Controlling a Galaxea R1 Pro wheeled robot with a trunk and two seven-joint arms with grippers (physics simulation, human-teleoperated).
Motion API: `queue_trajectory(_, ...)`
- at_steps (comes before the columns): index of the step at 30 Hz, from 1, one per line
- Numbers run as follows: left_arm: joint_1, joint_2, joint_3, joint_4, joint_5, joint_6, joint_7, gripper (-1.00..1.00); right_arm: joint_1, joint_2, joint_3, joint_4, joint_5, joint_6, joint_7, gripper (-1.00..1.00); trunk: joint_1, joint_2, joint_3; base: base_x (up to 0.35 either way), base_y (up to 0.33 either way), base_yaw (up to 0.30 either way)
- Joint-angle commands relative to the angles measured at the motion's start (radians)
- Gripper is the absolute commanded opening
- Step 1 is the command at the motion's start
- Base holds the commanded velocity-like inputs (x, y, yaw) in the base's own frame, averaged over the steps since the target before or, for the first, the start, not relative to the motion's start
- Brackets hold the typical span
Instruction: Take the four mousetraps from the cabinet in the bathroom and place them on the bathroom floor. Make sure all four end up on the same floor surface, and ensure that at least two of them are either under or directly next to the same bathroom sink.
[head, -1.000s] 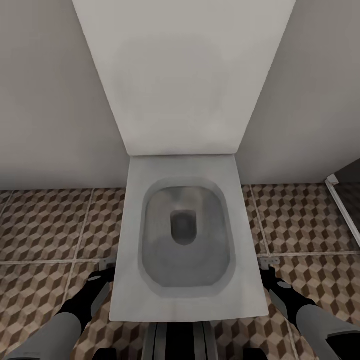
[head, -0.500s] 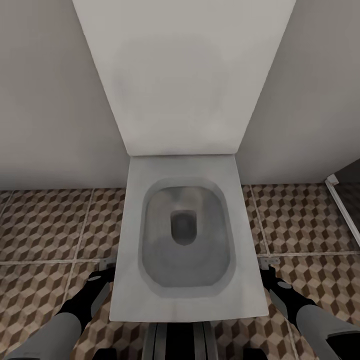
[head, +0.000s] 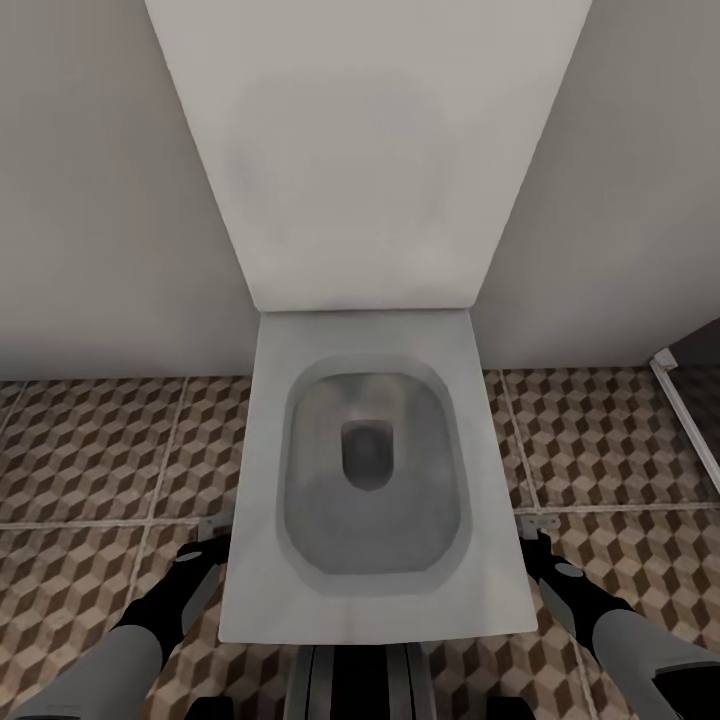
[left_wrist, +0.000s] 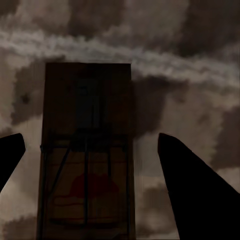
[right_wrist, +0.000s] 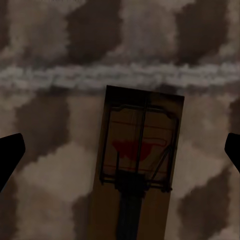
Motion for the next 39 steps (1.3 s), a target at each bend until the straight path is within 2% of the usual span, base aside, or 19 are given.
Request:
queue_trajectory(1,0.0,0.0,0.0,0.0,-0.001,0.0,0.0,1.0,0.0,0.0,0.0,0.0,0.0,0.0,0.0,1.0,0.0,0.0,0.0,0.0,0.0,0.0)
queue_trajectory(27,0.001,-0.002,-0.001,0.0,-0.003,0.0,0.001,1.0,0.0,0.001,0.0,-0.001,0.0,0.0,0.0,1.0,0.0,0.0,0.0,-0.002,0.0,0.0)
queue_trajectory(39,0.001,-0.007,-0.001,-0.001,-0.003,0.005,0.008,1.0,0.0,0.001,0.0,-0.004,0.0,-0.001,0.001,1.0,0.0,0.0,0.0,-0.232,-0.062,0.0)
